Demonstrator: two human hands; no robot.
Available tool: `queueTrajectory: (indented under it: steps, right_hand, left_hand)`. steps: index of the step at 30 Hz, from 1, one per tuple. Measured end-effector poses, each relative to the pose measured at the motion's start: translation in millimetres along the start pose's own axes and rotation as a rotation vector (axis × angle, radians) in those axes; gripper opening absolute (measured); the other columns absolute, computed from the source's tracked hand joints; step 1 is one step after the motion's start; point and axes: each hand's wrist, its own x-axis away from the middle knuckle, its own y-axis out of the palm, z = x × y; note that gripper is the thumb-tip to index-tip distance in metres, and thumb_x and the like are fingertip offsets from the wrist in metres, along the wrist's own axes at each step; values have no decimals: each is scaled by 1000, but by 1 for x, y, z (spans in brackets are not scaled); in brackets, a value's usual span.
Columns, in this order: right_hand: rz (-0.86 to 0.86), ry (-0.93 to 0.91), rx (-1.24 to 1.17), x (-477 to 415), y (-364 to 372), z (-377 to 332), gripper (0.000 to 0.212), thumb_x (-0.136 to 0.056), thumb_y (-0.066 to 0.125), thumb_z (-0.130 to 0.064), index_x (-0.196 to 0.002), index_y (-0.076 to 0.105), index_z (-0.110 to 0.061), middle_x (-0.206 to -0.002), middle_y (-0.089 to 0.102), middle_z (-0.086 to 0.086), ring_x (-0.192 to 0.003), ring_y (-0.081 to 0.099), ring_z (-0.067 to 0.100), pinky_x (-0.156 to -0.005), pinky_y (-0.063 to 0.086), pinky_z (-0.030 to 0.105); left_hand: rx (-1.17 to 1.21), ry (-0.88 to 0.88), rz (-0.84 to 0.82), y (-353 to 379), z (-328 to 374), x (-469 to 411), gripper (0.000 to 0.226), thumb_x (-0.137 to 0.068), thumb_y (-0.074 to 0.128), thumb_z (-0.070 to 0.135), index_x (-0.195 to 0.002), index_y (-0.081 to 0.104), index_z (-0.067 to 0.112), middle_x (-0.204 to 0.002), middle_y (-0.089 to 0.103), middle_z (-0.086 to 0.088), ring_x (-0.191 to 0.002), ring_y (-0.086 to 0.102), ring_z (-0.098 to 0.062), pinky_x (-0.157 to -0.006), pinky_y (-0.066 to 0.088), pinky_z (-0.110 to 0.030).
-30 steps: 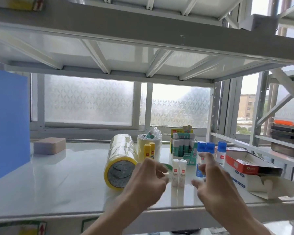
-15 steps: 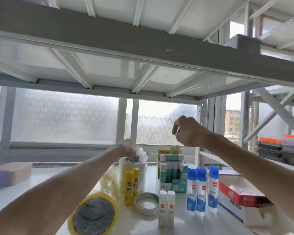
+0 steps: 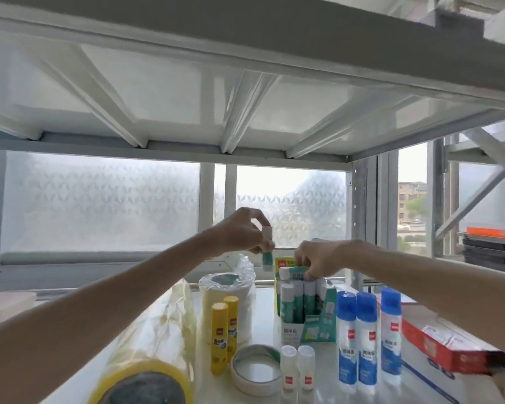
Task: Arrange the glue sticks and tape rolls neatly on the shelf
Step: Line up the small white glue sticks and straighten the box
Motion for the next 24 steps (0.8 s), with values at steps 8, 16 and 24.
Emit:
queueTrajectory:
  steps: [8, 16, 24]
  right_hand:
    - [36, 43, -180, 24, -35, 6, 23, -95, 50, -17, -112, 63, -9, -92, 65, 10, -64, 62, 18, -56, 54, 25]
    - [126, 16, -282, 53, -34, 21, 27, -71, 82, -17, -86, 71, 2, -76, 73, 11, -55, 62, 15, -47, 49, 18]
    - [80, -21, -182, 33, -9, 11, 19, -87, 61, -10, -102, 72, -5, -99, 70, 5, -88, 62, 16, -75, 53, 28]
  left_hand:
    - [-214, 171, -88, 54, 11, -8, 37, -70, 84, 15, -100, 63, 13, -94, 73, -5, -80, 67, -17, -69, 53, -24]
    - [-482, 187, -188, 83, 2, -10, 37, -66, 88, 19, -96, 71, 6, -91, 72, -5, -73, 61, -19, -54, 43, -19]
    - [-503, 207, -214, 80, -11, -18, 23, -80, 77, 16, -102, 76, 8, -105, 74, -7, -93, 67, -22, -81, 60, -34]
